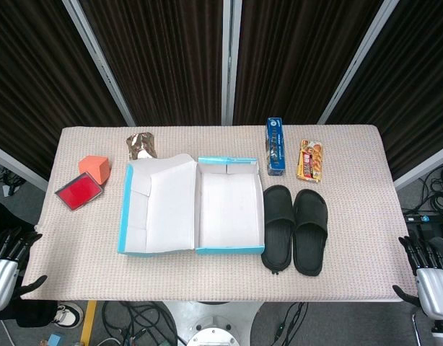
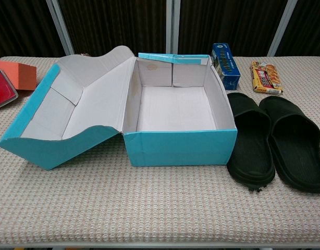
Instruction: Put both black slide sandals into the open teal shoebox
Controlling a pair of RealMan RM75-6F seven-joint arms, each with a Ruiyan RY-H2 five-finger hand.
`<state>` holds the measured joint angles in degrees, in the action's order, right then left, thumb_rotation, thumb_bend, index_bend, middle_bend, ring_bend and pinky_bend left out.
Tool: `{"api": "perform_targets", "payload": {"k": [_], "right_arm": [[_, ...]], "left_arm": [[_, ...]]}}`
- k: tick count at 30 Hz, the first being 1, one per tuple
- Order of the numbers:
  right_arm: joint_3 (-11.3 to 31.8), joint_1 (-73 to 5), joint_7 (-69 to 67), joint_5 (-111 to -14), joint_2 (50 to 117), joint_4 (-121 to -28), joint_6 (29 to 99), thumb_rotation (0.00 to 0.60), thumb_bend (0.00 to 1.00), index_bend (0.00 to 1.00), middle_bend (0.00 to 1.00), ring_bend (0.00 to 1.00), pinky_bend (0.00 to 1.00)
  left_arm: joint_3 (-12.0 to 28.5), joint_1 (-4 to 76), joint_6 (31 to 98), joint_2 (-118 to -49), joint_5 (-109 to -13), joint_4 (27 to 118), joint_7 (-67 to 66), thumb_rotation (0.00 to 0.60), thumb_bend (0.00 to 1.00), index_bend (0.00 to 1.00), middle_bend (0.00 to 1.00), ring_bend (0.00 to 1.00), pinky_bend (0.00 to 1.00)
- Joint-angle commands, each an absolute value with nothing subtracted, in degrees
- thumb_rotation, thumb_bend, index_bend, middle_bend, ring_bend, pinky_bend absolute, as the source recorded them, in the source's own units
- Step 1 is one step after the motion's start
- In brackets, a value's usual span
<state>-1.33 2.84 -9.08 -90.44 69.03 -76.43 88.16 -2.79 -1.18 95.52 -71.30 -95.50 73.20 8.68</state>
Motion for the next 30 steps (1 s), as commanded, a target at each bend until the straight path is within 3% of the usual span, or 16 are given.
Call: {"api": "perform_targets", "payload": {"k": [1,19,30], "right_arm": [[-1.3,2.8,-9.2,-90.4,69.0,-76.4,88.1,0.6,0.0,0.03,0.07,0.0,0.05],[-0.9,2.0,-9.2,-90.7,66.9,-79.1,88.1,0.6,0.0,0.03,0.07,0.0,0.05],[3.7,-4.8,-4.9,-88.7,61.1,-87.4,81.6,0.6,0.0,0.03,0.07,0.0,0.05]], "left_arm": [[-2.8,-1.2,95.6,-71.3,-95.6,73.3,8.6,0.6,0.0,0.17,0.18,0.05,0.09],[-2.9,-1.3,96.0,-70.2,-95.9,74.7,8.3,0.6,0.0,0.17,0.18,0.05,0.09],[-3.6,-0.8,95.3,-70.2,-97.0,73.5,10.9,0.6,0.0,0.17,0.18,0.05,0.09]]}}
